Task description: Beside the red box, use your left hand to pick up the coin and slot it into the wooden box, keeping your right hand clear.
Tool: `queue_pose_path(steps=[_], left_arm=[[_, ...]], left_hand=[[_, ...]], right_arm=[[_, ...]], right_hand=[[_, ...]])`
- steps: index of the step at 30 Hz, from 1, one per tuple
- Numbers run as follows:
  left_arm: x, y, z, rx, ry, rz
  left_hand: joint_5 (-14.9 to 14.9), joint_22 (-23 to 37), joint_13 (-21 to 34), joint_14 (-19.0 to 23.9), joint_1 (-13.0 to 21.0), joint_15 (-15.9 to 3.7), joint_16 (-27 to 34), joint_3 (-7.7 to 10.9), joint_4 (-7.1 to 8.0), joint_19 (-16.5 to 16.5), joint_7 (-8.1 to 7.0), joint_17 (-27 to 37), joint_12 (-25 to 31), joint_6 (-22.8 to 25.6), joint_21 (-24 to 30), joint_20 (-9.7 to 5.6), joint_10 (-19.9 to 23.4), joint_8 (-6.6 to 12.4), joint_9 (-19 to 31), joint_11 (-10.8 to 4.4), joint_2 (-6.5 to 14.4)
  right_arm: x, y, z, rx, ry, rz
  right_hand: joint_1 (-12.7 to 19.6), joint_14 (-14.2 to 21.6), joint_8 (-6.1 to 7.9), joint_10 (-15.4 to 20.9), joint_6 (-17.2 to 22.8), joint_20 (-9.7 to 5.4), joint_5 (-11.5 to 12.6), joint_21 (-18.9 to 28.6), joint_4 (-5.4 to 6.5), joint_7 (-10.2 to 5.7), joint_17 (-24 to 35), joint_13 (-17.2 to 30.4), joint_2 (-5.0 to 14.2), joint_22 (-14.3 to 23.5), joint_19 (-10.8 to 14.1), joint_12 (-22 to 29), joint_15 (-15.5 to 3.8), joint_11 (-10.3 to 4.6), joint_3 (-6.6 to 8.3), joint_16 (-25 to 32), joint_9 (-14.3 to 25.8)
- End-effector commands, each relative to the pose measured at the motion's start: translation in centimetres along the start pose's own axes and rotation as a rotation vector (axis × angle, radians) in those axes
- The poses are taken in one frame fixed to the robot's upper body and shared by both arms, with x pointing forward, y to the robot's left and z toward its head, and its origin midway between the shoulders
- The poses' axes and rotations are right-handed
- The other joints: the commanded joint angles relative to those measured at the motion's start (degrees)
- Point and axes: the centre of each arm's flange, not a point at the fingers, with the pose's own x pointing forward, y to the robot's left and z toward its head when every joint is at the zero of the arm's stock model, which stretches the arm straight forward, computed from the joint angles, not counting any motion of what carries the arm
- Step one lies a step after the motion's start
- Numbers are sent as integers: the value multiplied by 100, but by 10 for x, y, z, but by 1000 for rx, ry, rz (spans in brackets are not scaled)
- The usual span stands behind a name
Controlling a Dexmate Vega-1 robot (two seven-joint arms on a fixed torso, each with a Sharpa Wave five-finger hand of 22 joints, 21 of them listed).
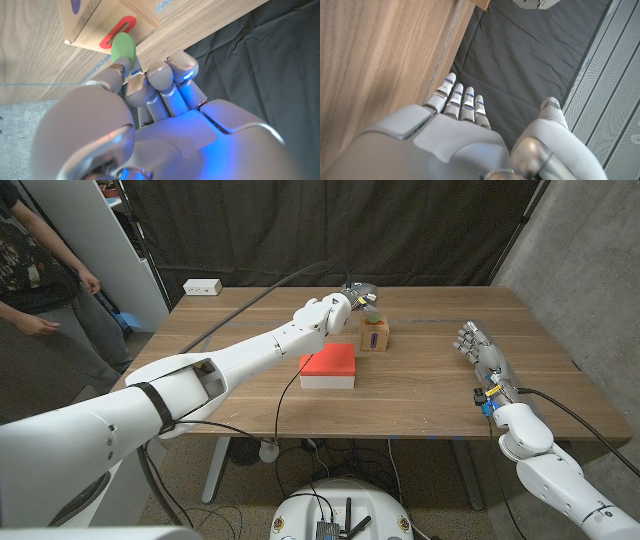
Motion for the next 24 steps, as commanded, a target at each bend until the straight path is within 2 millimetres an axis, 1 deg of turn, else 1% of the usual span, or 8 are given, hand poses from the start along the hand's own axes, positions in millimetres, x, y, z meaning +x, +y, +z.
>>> queue_pose_path(steps=[1, 10, 23, 24], left_arm=[[2, -1, 1, 5, -1, -4], [2, -2, 3, 14, -5, -6], [1, -8, 4, 14, -7, -14], [1, -8, 4, 14, -7, -14]], left_hand=[[32, 14, 24, 0, 73, -6, -14, -2, 2, -20, -38, 0, -3, 505, 31, -334, -29, 178, 108, 21, 9], [32, 13, -1, 5, 86, -5, -10, -6, -1, -24, -33, -16, -22, 511, 27, -336, -22, 163, 107, 3, 11], [36, 13, 42, 13, 86, -9, 7, -2, 4, -25, -41, 1, 1, 524, 31, -335, -31, 146, 104, 4, 7], [36, 15, -14, 9, 84, -10, 5, -1, 4, -28, -43, 3, -33, 522, 32, -333, -18, 144, 104, 5, 4]], right_arm=[[-1, -2, -1, 1, 5, -4], [-2, -3, -2, -1, 3, -4], [-4, -2, 0, -6, 5, -3], [-4, -3, 0, -5, 6, -3]], right_hand=[[81, 35, 3, 46, 46, 19, -17, -3, 20, 201, 14, 25, -3, 13, 57, -25, -15, 0, 22, 26, 18], [82, 38, 3, 53, 46, 16, -17, -5, 20, 199, 14, 25, -2, 13, 54, -22, -10, 1, 21, 28, 18], [82, 45, 4, 43, 49, 17, -17, -2, 21, 196, 13, 25, -5, 13, 63, -26, -13, -4, 18, 30, 19], [82, 45, 4, 46, 51, 15, -17, -1, 21, 197, 13, 25, -5, 13, 64, -25, -6, -4, 18, 30, 19]])
